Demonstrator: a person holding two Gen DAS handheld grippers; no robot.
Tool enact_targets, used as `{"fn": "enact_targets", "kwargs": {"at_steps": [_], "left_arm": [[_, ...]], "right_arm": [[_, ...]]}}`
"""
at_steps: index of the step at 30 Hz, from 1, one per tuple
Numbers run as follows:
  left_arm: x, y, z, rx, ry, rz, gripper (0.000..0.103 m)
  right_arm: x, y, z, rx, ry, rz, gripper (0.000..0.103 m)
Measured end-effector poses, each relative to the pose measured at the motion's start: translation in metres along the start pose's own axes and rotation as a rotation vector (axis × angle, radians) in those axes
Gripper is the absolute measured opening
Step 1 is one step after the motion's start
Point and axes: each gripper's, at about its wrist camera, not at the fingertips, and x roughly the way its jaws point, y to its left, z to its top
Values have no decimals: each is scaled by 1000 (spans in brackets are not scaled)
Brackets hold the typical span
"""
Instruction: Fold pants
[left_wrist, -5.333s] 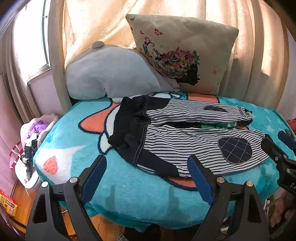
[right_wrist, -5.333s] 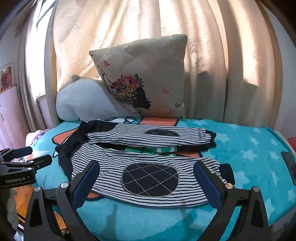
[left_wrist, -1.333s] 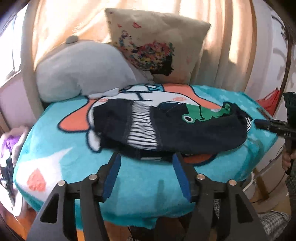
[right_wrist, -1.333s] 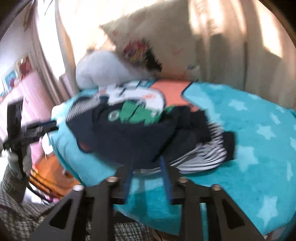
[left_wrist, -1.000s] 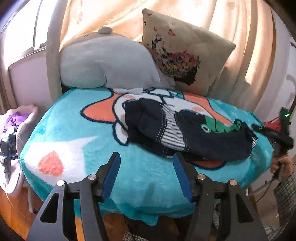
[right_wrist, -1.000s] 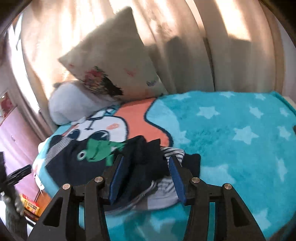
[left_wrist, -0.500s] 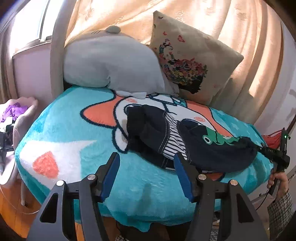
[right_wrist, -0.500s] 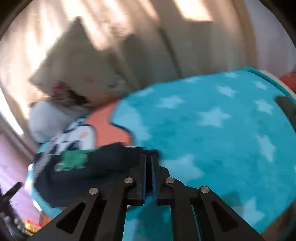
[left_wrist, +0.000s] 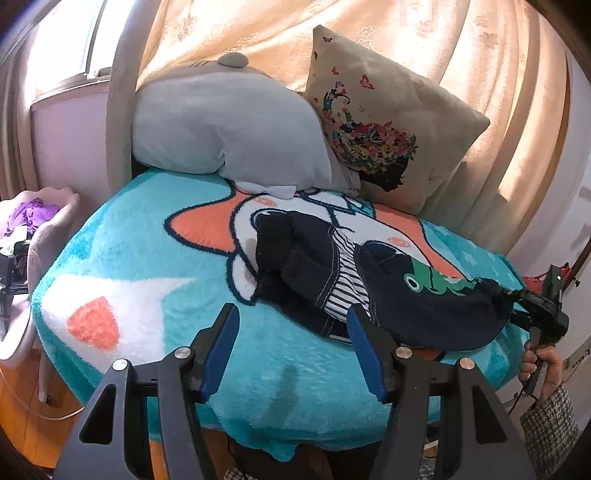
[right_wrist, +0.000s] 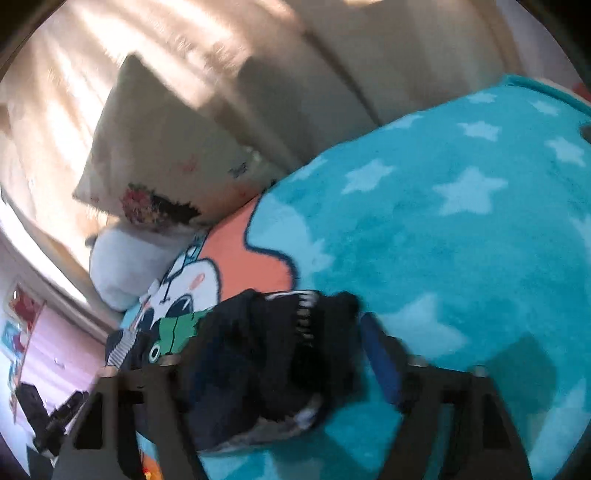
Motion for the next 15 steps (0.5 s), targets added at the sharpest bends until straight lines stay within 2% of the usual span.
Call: {"fn": "enact_targets", "kwargs": {"at_steps": [1,3,9,15], "left_arm": [[-1,0,1,-7,-1,7,60],[-3,0,3,-24,-8,16,60],[-6,1,7,-69,-32,67,65],[1,-5,15,-90,-32,85,65]], "right_arm": [[9,4,1,-2,36,3,29],[15,14,4,-39,50,-2,21],[-7,26,32,-128,-45,-44,18],[-21,7,51,-120,-89,-91,17]]}}
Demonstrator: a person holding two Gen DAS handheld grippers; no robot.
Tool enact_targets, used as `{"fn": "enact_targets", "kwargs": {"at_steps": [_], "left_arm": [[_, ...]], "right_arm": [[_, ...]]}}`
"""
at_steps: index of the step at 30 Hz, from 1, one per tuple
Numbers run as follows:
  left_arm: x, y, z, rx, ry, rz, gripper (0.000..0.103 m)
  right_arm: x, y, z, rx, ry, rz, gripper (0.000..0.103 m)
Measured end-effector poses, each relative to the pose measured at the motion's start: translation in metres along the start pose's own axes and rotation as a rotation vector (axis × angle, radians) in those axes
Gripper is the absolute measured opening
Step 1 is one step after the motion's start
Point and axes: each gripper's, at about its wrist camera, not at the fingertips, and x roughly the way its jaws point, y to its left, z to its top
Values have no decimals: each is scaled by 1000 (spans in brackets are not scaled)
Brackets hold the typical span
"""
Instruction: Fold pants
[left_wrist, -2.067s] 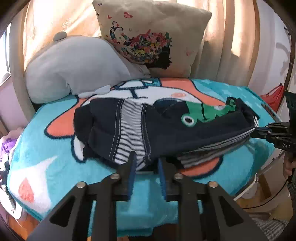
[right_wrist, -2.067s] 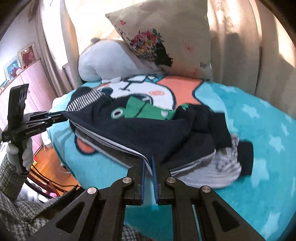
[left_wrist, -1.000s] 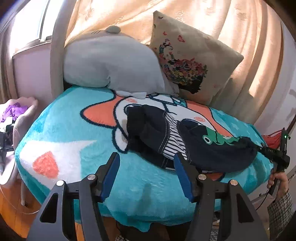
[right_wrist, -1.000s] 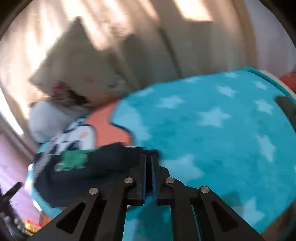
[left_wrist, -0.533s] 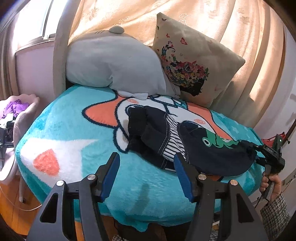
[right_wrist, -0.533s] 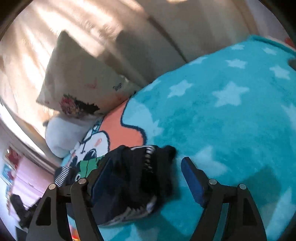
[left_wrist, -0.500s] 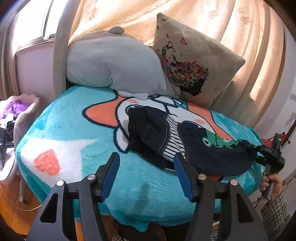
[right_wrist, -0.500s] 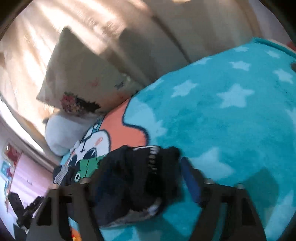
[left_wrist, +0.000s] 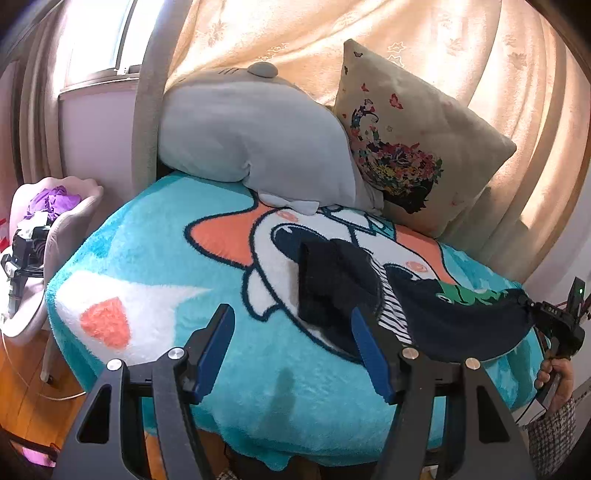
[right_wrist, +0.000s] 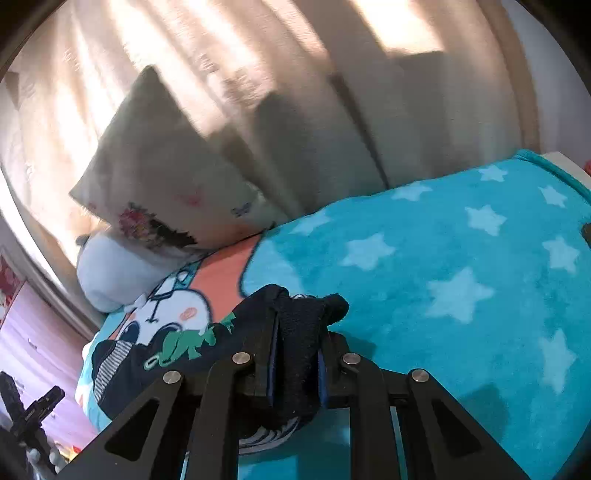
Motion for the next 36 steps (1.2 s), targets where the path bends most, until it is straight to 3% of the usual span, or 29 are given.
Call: {"fn": "enact_targets", "kwargs": {"at_steps": [4,7,11,12,15,17,21,24,27,30,33,35,36], "left_arm": [[13,-18,16,10,10,-5,65],[29,-37,34,21,15,6,65],[63,-61,51,58,45,33,65],[70,-65,52,76,57,44,65],[100,-76,46,136,158,143,65],[118,-73,32,149,248,205,55],[132,-52,8,77,348,191,54],[125,-48,6,56,331,166,55],[113,-43,7,35,307,125,55],[92,-41,9,30,257,112,55],[73,-47,17,50,189,109,55],[61,-52,21,64,152,79,60],[57,-58,23,77,136,57,60]], "right_arm": [[12,-19,-7,30,35,-20,21],[19,-34,-15,71,48,-52,31],[7,-42,-18,99,13,-91,53],[3,-43,-17,104,-2,-99,54],[-21,-49,-13,125,-70,-159,54],[-36,-48,-11,131,-112,-185,54],[-60,-22,-11,97,-179,-124,55],[-57,10,-16,46,-164,10,60],[-30,38,-28,-6,-74,137,62],[-2,47,-39,-35,-6,122,62],[11,24,-44,30,26,54,61],[10,7,-47,92,14,-18,52],[5,-3,-49,129,0,-6,49]]}}
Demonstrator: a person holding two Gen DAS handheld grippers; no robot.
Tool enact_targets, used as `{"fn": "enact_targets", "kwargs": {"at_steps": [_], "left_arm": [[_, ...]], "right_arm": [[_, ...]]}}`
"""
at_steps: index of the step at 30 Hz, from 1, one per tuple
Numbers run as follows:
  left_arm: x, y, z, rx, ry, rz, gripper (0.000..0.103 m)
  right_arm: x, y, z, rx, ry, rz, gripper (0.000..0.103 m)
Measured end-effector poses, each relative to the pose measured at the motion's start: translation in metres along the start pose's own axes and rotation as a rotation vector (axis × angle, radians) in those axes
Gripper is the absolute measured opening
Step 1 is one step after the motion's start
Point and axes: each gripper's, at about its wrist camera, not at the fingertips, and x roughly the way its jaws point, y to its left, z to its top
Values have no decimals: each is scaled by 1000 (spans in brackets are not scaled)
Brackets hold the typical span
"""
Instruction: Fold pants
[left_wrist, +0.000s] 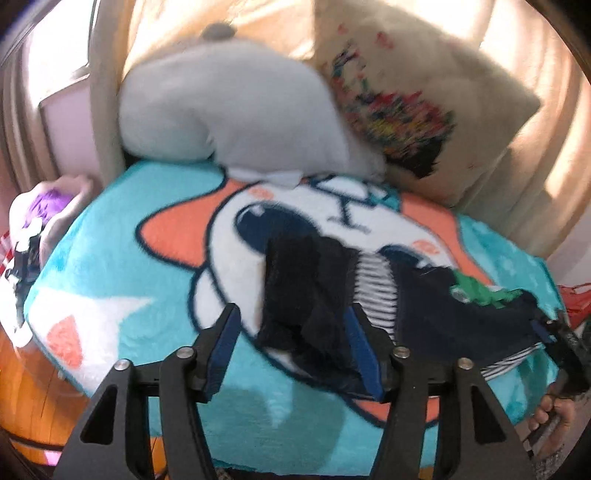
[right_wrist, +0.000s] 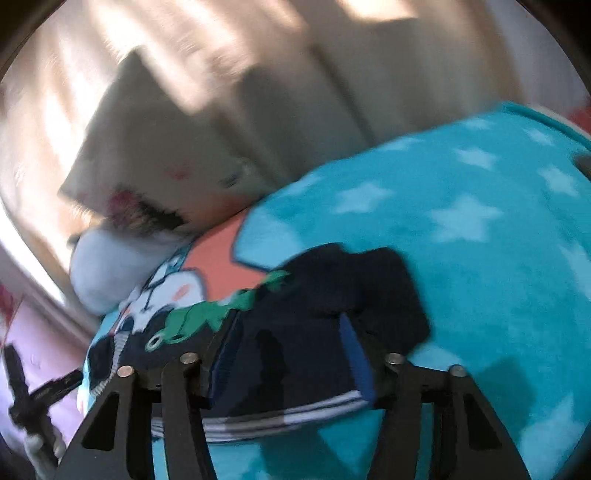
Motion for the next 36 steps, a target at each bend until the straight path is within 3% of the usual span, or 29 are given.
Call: {"fn": "enact_targets", "kwargs": {"at_steps": [5,9,12,15,21,28,36], "left_arm": [[5,-41,13,100,7,-65,64],[9,-81,18,171,30,-125,64],[12,-117,21,247,32,-158,64],[12,-145,22,310,28,-172,64],[12,-188,7,412,-33,-114,64],[18,-202,1,457,-38,-25,64],[24,-215,-2,490,-25,1,64]], "right_arm": [[-19,-6,-4,55,-60,42,54],[-41,-2,-6,14,-145,-34,67],[-50,-9,-8,8,-159,-68,67],[-51,-23,-13,48,-147,-46,67],[-52,-31,-18,45,-125,9,71],[-44,-19,-22,-29,-91,35,74],[-35,-24,-27,-24,-60,42,75]]}}
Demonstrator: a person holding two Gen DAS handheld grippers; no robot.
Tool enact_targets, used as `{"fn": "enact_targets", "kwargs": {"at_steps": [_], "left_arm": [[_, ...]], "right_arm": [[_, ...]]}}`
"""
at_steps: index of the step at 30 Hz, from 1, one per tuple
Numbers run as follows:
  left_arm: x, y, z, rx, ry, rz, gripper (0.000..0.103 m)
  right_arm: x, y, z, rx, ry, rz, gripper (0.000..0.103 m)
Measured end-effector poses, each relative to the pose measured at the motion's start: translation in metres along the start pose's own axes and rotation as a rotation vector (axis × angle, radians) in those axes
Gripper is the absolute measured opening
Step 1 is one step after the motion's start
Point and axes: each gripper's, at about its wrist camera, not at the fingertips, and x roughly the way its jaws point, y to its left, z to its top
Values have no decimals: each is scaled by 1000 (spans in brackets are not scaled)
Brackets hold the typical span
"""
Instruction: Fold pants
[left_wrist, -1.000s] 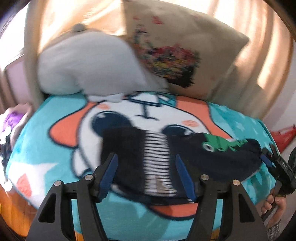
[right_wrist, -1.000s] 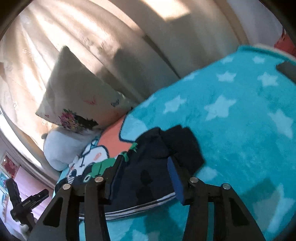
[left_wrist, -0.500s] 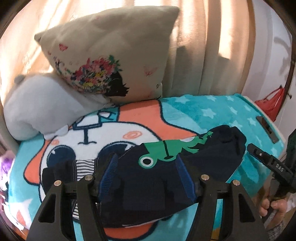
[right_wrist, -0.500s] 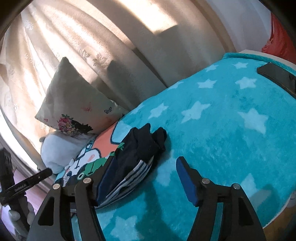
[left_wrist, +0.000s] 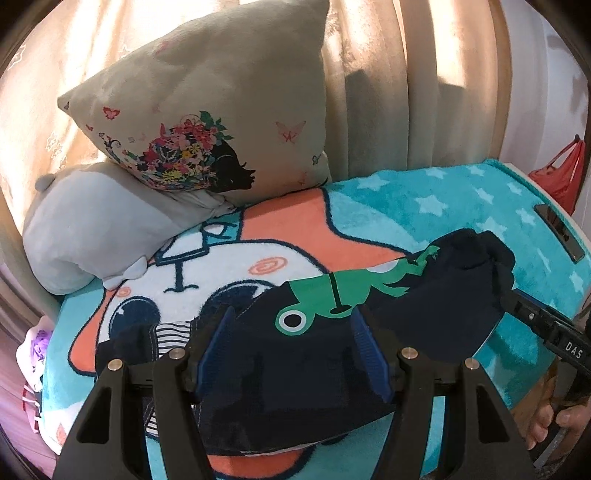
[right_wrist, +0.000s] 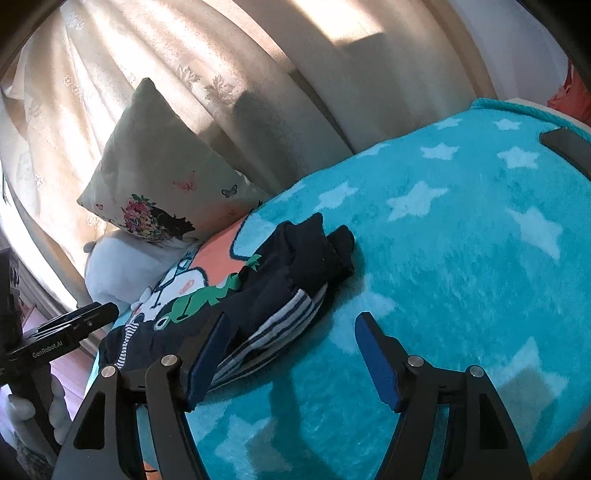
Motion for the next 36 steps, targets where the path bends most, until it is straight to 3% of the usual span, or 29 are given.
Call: {"fn": "enact_targets", "kwargs": {"at_steps": [18,24,26,31,36], "left_arm": [[24,-12,8,16,58,-3,64],[35,-20,19,35,72,-48,64],[39,-24,30,32,71,-103,64],[55,-44,76,17,147,-389,64],[86,-92,105,147,214,-506,67]], "right_arm": [[5,-2,0,-16,13,5,76],[8,-1,-1,-34,15,2,77],[8,-1,-1,-37,18,2,77],[9,9,4,-68,28,-22,77],[19,17,11,-78,53,-2,77]]}}
